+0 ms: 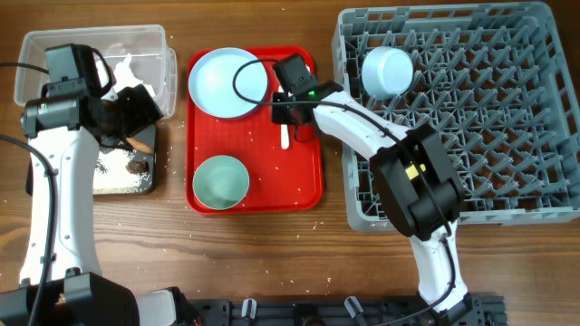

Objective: Sort waste into correct bins and load items into the dishwasher rack
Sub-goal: 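Reach the right gripper to the red tray and grasp the white spoon, then place the white spoon into the rack and release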

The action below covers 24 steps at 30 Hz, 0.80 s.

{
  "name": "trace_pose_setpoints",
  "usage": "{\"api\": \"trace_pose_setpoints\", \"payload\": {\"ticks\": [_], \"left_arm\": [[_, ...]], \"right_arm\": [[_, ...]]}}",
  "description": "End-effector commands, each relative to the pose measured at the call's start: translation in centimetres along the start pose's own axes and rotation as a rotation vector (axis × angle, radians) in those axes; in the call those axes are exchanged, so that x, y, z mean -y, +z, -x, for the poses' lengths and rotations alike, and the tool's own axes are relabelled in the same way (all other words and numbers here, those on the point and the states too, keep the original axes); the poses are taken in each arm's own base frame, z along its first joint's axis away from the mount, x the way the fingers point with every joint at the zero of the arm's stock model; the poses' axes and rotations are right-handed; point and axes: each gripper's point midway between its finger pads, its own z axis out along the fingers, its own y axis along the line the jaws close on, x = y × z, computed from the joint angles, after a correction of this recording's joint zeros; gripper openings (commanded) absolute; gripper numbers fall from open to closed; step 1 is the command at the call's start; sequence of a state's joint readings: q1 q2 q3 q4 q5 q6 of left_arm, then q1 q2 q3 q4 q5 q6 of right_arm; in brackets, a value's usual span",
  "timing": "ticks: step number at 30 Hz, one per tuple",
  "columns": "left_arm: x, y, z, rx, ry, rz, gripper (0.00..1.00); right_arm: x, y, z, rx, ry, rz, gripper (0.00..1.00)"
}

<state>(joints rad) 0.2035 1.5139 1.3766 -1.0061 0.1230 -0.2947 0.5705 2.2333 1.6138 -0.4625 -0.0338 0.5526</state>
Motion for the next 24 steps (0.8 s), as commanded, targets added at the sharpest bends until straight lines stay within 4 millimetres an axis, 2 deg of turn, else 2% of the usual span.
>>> {"api": "trace_pose_setpoints", "payload": {"ticks": [1,4,6,7,10,12,14,16,18,19,20,21,22,24], "left_arm": [[-0.2,-0.1,0.5,0.012,-0.008,0.011,0.83],[-0.2,-0.1,0.5,0.013,-0.008,0.011,0.85],[-0.2,-0.1,0.5,0.013,-0.008,0.011,0.86],[-0.2,-0.1,0.5,0.013,-0.008,0.011,0.86],[-0.2,-0.1,0.5,0.013,-0.008,0.011,0.86],[-0.2,-0.1,0.5,0.013,-0.008,0.011,0.86],[-0.2,-0.1,0.5,0.013,-0.008,0.011,0.87],[-0.2,-0.1,0.5,0.013,-0.008,0.011,0.87],[-0.2,-0.1,0.5,0.013,-0.008,0.011,0.87],[-0.2,-0.1,0.5,0.013,-0.008,0.011,0.87],[-0.2,-0.1,0.5,0.013,-0.008,0.011,0.88],[-0.2,-0.1,0.5,0.013,-0.008,0.011,0.88],[-0.2,-0.1,0.5,0.013,-0.008,0.011,0.87],[-0.2,-0.1,0.5,0.013,-0.008,0.011,0.88]], "right_arm": [[0.7,1.1,-2.7,-0.102,-0.011,0.003,0.04],[-0.2,-2.0,-1.3,-0.064,-0.055,0.026,0.04],[-0.8,-4.9,0.0,-0.019,-0.055,0.034,0.04],[-1.2,-7.2,1.1,0.018,-0.054,0.051,0.04],[-1.8,-12.2,3.4,0.115,-0.044,0.083,0.04],[-1.4,-17.0,5.1,0.199,-0.023,0.090,0.04],[0.7,-20.8,6.1,0.257,0.064,0.056,0.04],[5.8,-24.4,6.4,0.301,0.252,-0.062,0.04],[10.7,-26.2,5.5,0.307,0.453,-0.188,0.04],[13.9,-26.8,4.4,0.295,0.585,-0.279,0.04],[15.6,-27.1,3.7,0.286,0.650,-0.330,0.04],[18.2,-27.3,2.6,0.270,0.735,-0.410,0.04],[19.8,-27.0,2.0,0.258,0.776,-0.447,0.04],[21.6,-26.1,1.1,0.239,0.816,-0.476,0.04]]}}
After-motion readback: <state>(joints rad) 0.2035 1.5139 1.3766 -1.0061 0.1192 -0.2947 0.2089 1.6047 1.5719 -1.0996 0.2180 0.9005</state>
